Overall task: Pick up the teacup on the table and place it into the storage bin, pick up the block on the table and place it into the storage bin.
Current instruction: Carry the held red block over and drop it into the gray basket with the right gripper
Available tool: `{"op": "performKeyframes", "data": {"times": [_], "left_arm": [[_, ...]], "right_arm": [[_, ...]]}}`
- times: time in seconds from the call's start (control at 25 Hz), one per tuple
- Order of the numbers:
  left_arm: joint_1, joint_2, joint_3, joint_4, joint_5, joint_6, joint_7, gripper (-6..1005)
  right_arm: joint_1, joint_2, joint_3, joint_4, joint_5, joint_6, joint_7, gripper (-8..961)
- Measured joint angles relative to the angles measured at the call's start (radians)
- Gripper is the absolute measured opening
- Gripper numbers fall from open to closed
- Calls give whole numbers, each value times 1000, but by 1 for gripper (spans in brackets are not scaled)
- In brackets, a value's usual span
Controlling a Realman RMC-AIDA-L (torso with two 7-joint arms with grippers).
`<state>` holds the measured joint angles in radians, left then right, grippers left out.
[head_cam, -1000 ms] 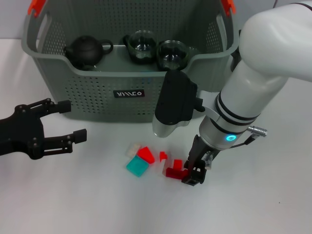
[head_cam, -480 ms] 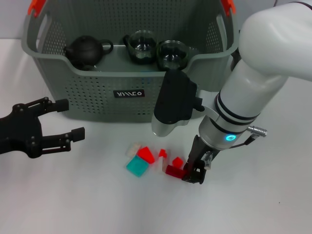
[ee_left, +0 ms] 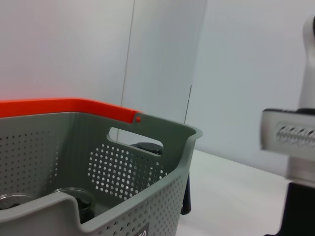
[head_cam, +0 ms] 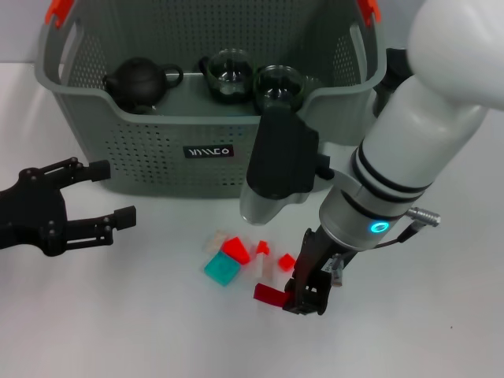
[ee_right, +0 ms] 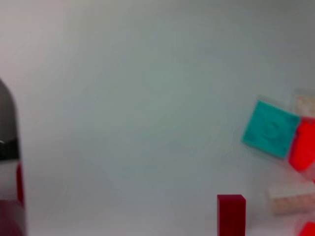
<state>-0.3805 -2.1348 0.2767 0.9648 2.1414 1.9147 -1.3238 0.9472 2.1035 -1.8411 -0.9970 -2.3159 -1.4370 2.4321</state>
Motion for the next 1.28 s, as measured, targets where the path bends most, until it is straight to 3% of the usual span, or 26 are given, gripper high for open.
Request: {"op": "performKeyframes", "data": {"times": [0.32, 0.68, 0.96, 1.28], "left_arm": [[0, 1, -11, 0, -12, 8, 4, 888], [6, 1, -24, 0, -5, 18, 5, 887], [6, 1, -23, 0, -11, 18, 5, 887], [2, 3, -23, -1, -5, 16, 6, 887]], "right_arm": [[-55, -4, 165, -222, -10, -141, 16, 205], [-14, -7, 386, -305, -105, -142, -6, 204], [84, -6, 458, -274, -208, 39, -33, 205], [170, -6, 489, -76, -291, 285, -41, 224]]}}
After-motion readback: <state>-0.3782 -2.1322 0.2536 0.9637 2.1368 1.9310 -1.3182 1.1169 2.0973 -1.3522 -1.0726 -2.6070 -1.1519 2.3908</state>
